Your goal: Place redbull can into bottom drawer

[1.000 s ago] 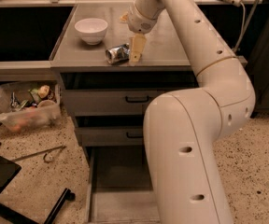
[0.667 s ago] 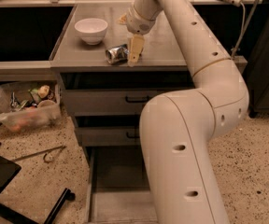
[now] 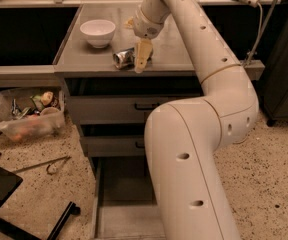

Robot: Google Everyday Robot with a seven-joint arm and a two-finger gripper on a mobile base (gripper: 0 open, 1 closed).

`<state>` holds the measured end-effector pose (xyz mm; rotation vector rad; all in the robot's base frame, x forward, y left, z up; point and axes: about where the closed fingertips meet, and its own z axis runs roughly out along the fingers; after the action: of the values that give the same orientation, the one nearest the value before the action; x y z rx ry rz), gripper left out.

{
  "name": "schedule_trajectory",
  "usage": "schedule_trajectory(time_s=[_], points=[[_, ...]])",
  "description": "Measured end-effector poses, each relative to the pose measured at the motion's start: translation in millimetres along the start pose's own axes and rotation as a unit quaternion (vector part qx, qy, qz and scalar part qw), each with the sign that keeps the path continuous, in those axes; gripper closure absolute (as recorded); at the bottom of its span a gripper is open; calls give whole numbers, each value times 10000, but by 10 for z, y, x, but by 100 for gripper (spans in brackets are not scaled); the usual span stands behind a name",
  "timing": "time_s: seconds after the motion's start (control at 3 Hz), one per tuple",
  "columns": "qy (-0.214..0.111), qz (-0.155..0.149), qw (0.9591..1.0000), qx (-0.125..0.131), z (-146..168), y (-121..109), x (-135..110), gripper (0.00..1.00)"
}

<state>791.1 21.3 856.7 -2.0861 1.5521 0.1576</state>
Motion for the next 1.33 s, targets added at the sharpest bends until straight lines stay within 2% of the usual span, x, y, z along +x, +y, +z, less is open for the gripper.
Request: schedule_trajectory(time_s=[0.67,1.0,1.33], points=[[-16,89,9998,-171,93,44,-34,0],[-50,201,9994,-260,140,75,-41,19],[-50,201,9994,-260,140,75,-41,42]])
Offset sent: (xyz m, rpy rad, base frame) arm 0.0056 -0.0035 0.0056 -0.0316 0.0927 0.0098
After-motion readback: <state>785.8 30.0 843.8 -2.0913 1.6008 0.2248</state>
